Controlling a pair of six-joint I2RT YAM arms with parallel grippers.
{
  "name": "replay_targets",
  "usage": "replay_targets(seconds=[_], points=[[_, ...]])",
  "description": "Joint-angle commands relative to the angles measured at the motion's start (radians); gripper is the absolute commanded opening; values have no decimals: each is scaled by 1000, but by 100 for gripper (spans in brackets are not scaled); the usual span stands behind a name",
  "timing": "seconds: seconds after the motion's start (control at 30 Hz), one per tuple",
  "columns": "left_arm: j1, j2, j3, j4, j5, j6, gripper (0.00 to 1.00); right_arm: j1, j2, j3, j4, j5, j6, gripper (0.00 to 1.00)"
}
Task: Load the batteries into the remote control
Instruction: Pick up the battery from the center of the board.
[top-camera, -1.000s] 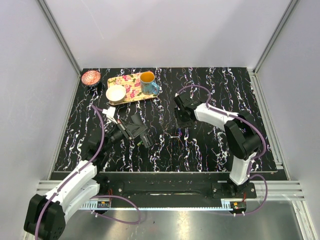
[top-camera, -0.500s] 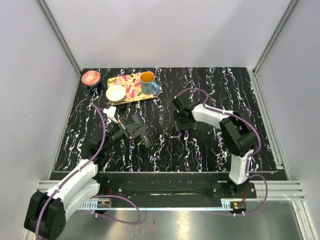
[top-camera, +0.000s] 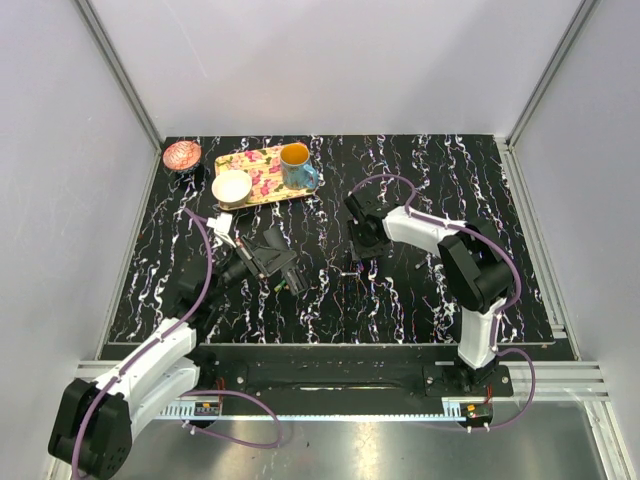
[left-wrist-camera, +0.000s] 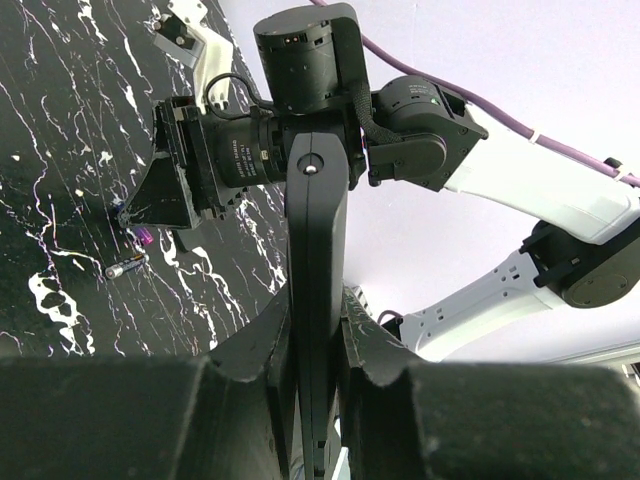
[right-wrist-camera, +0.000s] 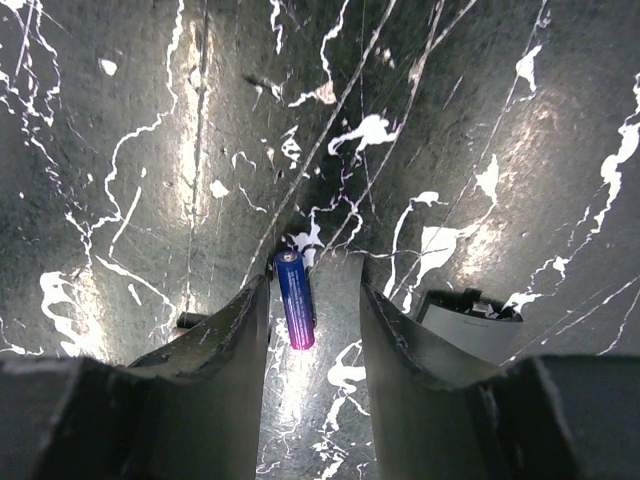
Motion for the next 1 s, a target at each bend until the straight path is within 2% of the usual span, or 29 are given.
replay_targets(seconds=[0.0,0.37,0.97], points=[[5,5,-8,82,23,-11,0,21,28,85,-37,80,-28,30],[5,2,-16,82,25,-12,0,51,74,124,-58,116,-49,26],[5,3,-30,99,32,-21,0,62,96,118,-71,123,-60,11]])
